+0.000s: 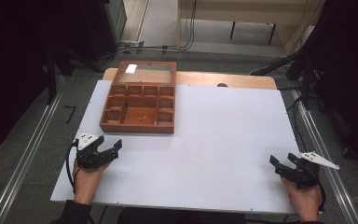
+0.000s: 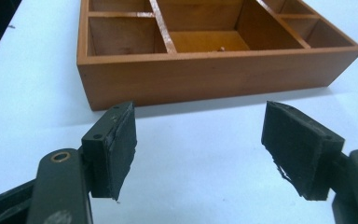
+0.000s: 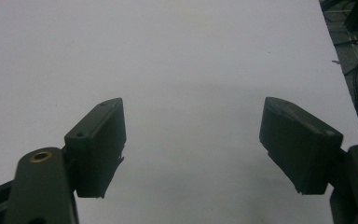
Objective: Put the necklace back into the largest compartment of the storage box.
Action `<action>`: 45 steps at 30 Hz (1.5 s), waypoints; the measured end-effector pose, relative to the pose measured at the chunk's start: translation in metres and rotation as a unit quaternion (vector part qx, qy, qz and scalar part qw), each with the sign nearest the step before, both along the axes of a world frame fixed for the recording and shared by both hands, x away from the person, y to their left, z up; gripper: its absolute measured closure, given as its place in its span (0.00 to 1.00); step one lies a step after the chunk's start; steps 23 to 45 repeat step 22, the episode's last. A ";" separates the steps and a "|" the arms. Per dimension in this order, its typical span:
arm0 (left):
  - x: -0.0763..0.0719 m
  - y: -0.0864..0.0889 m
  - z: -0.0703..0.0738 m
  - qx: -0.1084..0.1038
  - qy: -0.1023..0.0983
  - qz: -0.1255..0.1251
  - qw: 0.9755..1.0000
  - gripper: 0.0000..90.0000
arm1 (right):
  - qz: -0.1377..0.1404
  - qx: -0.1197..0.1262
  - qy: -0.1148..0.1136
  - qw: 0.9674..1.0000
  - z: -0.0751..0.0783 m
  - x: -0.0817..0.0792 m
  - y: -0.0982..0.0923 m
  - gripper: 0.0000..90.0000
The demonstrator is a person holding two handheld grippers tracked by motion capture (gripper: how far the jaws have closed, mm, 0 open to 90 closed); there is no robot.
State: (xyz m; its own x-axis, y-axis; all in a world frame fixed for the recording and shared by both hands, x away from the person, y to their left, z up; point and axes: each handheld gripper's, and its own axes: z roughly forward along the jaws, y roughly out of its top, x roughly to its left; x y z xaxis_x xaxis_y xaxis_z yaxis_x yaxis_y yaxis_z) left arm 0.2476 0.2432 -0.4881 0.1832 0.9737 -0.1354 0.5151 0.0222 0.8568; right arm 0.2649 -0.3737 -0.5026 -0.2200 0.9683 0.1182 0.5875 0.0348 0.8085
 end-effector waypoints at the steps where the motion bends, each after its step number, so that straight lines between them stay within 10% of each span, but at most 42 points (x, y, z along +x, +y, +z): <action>1: -0.001 0.000 0.000 -0.001 0.001 0.002 1.000 0.30 | 0.000 0.000 0.000 1.000 0.000 0.000 0.000 0.23; 45: -0.019 0.007 -0.008 0.004 0.020 0.001 1.000 0.30 | -0.002 0.001 0.000 1.000 0.000 0.000 -0.001 0.23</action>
